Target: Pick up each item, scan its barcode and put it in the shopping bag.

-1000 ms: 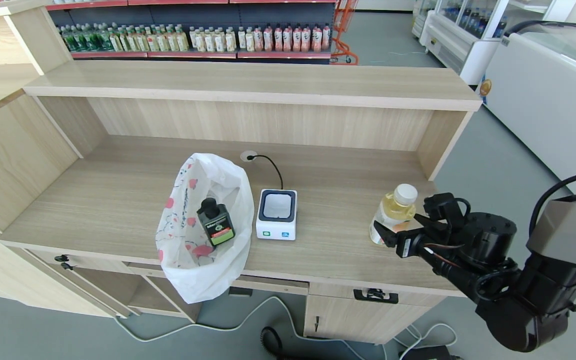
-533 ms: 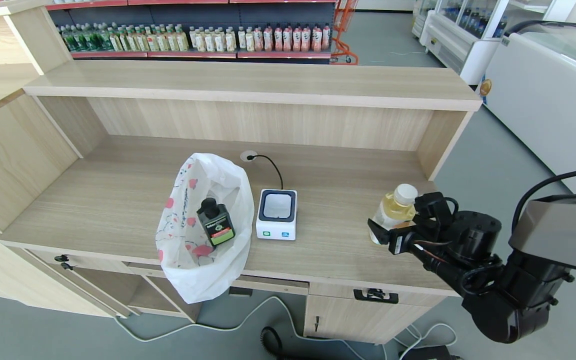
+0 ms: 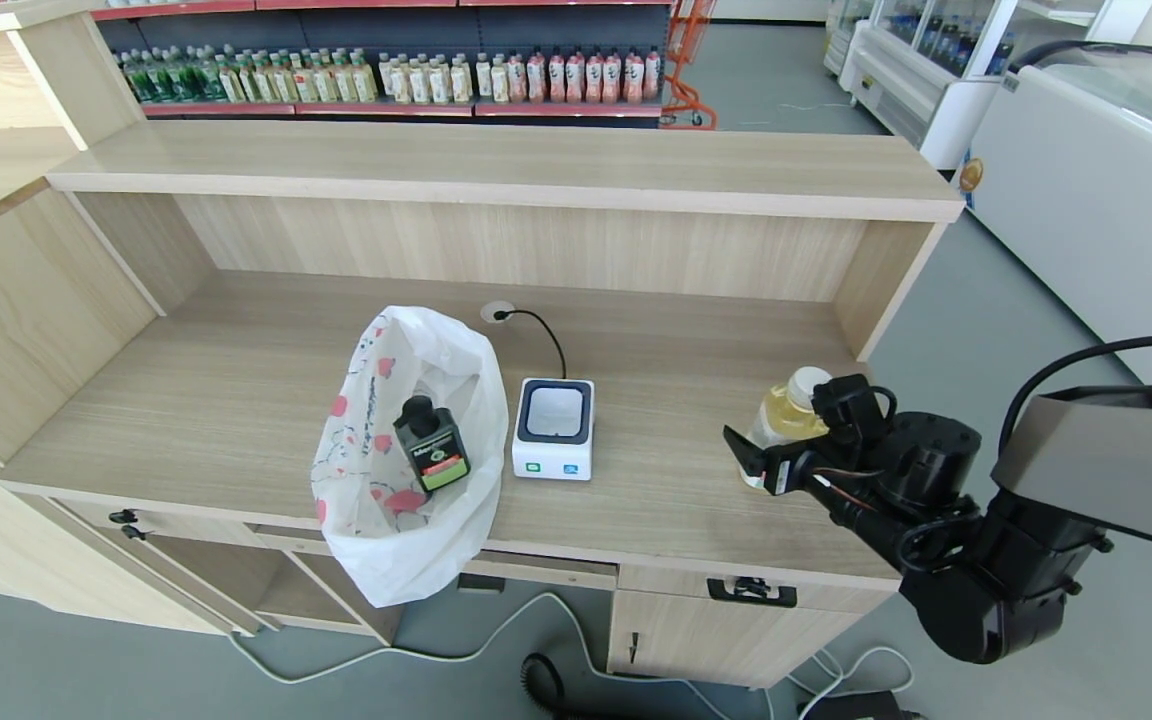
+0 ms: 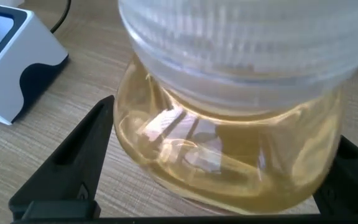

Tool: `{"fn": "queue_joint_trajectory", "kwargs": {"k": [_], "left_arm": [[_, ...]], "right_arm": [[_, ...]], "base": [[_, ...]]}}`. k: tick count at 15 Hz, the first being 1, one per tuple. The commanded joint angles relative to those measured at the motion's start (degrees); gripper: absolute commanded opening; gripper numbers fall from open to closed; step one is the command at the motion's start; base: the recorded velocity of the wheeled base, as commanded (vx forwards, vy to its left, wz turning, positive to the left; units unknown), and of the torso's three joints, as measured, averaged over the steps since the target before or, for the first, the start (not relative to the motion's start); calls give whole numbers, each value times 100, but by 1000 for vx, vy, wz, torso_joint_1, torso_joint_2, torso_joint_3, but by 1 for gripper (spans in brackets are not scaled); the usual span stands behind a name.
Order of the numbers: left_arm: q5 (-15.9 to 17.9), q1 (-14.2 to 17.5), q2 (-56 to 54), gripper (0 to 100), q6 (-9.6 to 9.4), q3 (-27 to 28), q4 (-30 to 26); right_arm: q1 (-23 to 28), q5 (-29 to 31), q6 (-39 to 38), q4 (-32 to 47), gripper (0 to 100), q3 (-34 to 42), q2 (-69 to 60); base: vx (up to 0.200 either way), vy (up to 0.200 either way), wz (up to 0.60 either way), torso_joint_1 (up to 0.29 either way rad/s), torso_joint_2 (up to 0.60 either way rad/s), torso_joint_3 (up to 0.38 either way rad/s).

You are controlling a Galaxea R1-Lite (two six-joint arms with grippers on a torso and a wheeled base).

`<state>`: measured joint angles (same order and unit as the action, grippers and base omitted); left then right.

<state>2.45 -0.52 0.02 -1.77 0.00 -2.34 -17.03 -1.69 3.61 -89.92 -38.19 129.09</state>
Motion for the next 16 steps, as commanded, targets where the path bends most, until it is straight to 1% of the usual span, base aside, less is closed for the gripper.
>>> {"fn": "queue_joint_trajectory", "kwargs": {"k": [1,5,6,10,13,16], "left_arm": [[1,0,-2,100,1,0,-3],[1,0,-2,100,1,0,-3],[1,0,-2,100,1,0,-3],[1,0,-2,100,1,0,-3],[1,0,-2,100,1,0,-3],[1,0,-2,100,1,0,-3]], "right_arm": [[-2,-15,8,-8,100,-127,117],[-2,-85,26,-8,100,-241,213],[-2,-85,26,-8,0,-268,231],[42,-94,237,-8,0,-303,196],[165,-244,650,-8,0,-241,161],[244,-358,650,-8,0,-232,-103]], "base": [[0,0,0,0,0,0],[0,0,0,0,0,0],[0,0,0,0,0,0],[0,0,0,0,0,0],[0,0,0,0,0,0],[0,0,0,0,0,0]]}}
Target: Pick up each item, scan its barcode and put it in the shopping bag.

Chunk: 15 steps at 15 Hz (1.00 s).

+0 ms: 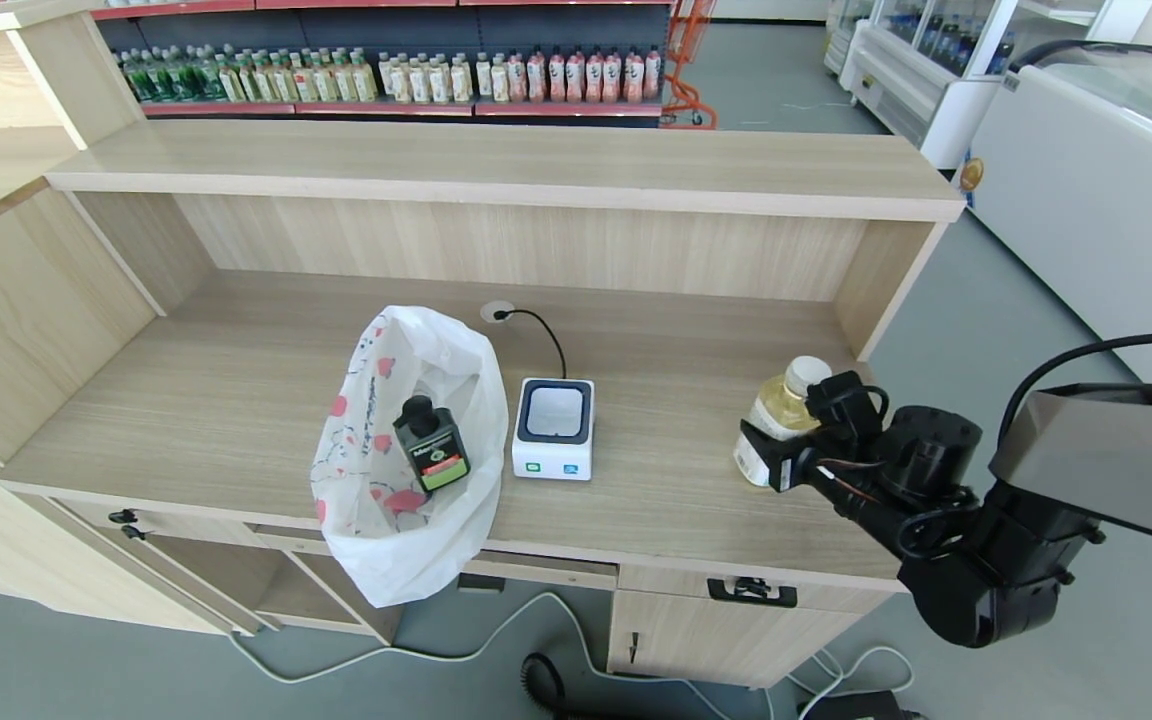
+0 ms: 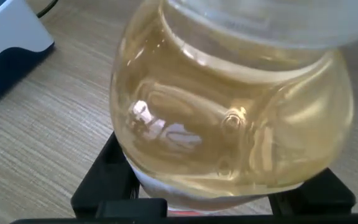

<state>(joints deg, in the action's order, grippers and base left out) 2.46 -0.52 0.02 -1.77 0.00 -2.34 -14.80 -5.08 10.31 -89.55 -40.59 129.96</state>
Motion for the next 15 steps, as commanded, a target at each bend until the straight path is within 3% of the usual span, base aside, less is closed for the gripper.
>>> {"fn": "queue_joint_trajectory", "kwargs": {"k": [1,5,6,9,11,12,15], "left_arm": [[0,0,-2,100,1,0,-3],[0,0,-2,100,1,0,-3],[0,0,-2,100,1,0,-3],[0,0,-2,100,1,0,-3],[0,0,-2,100,1,0,6],[0,0,-2,100,1,0,-3],[0,0,-2,100,1,0,-3]], "right_arm": [[39,-19,-29,-45,0,34,-279],[56,-19,-961,1256,0,421,-2195],[21,-168,-1392,2091,0,579,-3030],[-155,-1522,-2183,3787,0,333,-4717],[-577,-1891,-2736,4824,0,-63,-5367],[-1078,-2155,-3000,5510,0,-309,-5781],[-1983,-2225,-3193,5791,0,-405,-6009]], "base": [[0,0,0,0,0,0],[0,0,0,0,0,0],[0,0,0,0,0,0],[0,0,0,0,0,0],[0,0,0,0,0,0],[0,0,0,0,0,0],[0,0,0,0,0,0]]}}
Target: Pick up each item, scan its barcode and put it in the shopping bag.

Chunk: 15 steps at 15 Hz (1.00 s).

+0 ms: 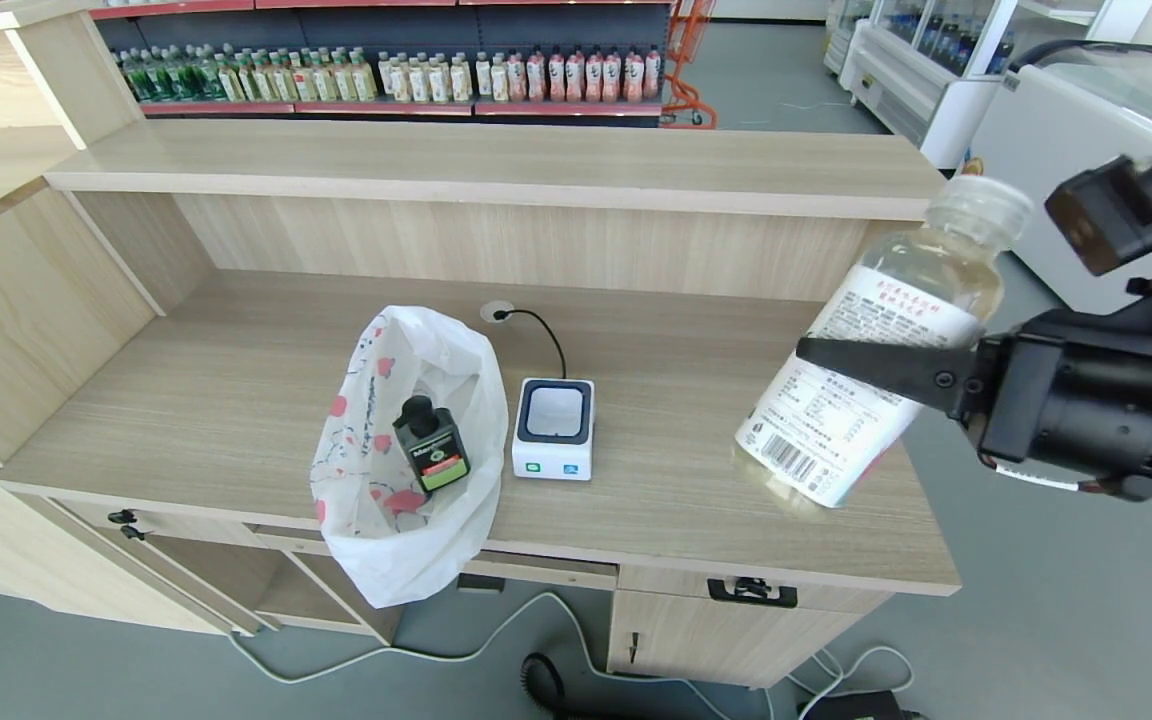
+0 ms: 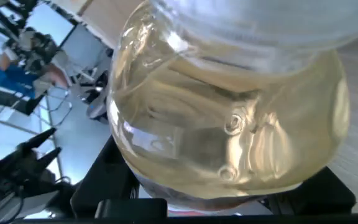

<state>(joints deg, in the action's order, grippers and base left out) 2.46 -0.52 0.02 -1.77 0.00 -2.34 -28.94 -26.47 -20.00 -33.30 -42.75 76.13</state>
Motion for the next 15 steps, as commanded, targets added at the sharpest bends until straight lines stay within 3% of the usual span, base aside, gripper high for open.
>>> {"fn": "queue_joint_trajectory", "kwargs": {"k": [1,7,15], "left_arm": [[0,0,-2,100,1,0,-3],[0,0,-2,100,1,0,6],[0,0,-2,100,1,0,-3]], "right_arm": [[-789,-96,-443,228,0,-339,-705],[-1685,-148,-821,1019,0,-524,-1188],[-1641,-412,-944,1362,0,-603,-1408]], "base": [[0,0,0,0,0,0],[0,0,0,0,0,0],[0,0,0,0,0,0]]}}
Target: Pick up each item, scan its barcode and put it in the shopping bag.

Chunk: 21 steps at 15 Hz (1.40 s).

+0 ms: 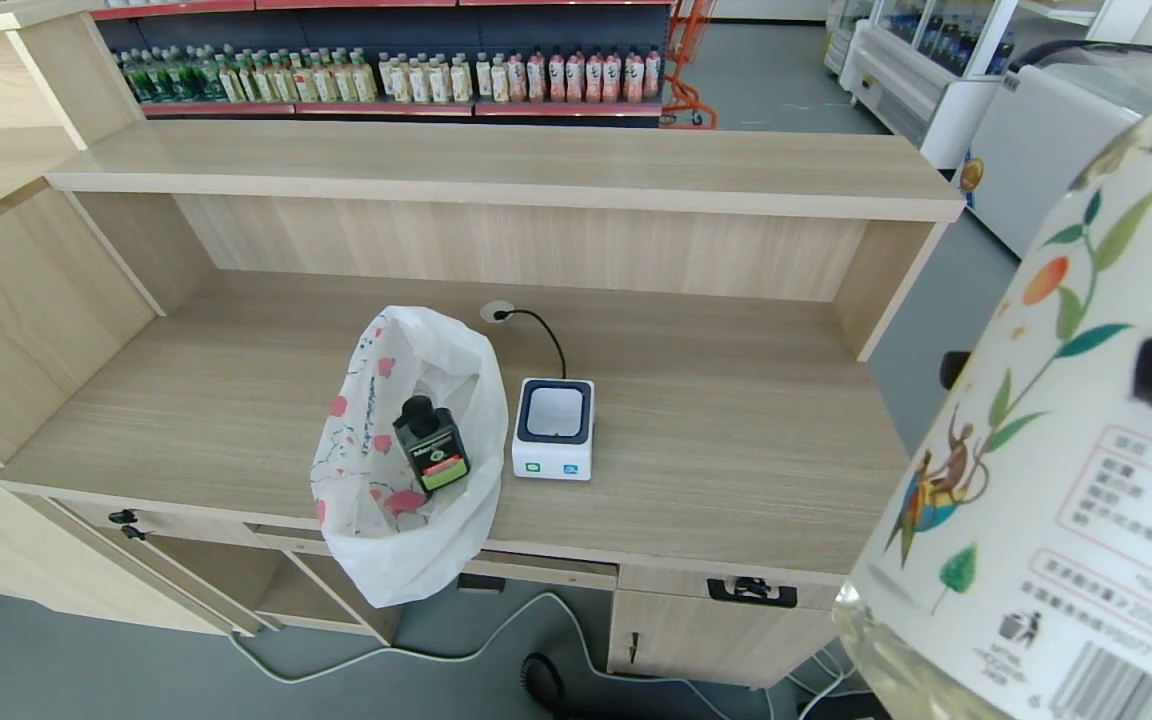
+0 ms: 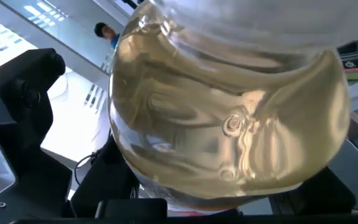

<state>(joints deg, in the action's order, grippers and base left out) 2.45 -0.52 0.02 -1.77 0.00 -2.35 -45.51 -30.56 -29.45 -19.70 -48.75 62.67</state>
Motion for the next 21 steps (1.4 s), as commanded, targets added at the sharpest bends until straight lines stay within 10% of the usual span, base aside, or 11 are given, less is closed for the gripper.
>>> {"fn": "queue_joint_trajectory", "kwargs": {"k": [1,21], "left_arm": [[1,0,-2,100,1,0,-2],[1,0,-2,100,1,0,7]], "right_arm": [[16,-2,10,36,0,-3,-132],[455,402,607,282,0,155,-352]], "base": [[0,0,0,0,0,0],[0,0,0,0,0,0]]}}
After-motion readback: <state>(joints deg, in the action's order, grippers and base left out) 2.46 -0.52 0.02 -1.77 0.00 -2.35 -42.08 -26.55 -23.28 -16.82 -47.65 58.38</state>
